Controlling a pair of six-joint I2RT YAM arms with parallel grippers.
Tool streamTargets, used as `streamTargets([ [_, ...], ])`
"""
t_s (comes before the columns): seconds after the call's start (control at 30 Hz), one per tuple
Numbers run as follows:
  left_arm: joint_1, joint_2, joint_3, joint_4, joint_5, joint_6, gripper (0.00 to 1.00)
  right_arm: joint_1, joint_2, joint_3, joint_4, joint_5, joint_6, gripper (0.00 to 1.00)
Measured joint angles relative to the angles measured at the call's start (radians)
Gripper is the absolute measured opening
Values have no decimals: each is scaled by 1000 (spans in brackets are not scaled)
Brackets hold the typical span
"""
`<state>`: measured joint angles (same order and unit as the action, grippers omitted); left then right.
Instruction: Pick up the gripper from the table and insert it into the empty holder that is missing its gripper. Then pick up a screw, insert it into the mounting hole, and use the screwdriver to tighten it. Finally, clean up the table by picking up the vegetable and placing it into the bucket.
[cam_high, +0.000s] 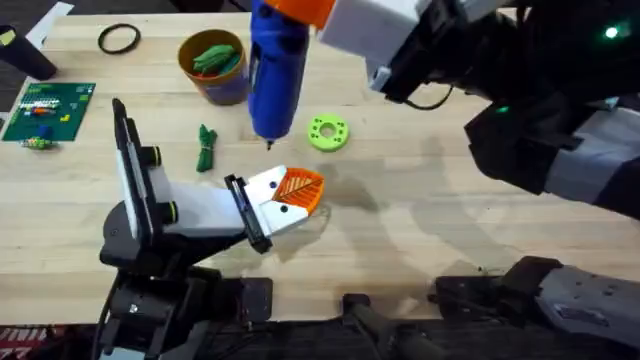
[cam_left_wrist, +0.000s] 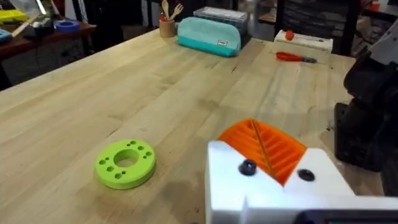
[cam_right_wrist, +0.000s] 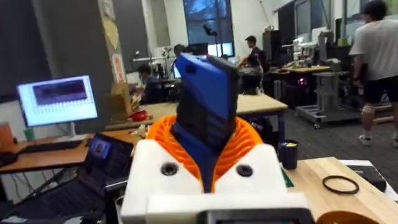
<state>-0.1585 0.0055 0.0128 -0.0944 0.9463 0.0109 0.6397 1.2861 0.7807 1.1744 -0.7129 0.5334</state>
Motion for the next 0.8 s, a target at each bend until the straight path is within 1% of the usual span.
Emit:
streamTargets([
  [0.47, 0, 0, 0, 0, 0, 0, 29, 4, 7, 0, -21, -131, -57, 28],
  [0.6, 0, 0, 0, 0, 0, 0, 29, 8, 35, 0, -22, -149, -74, 28],
  [0.63, 0, 0, 0, 0, 0, 0, 29, 11, 65, 0, -23, -152, -77, 28],
  [0.8, 0, 0, 0, 0, 0, 0, 29, 13, 66, 0, 18, -153, -77, 28],
])
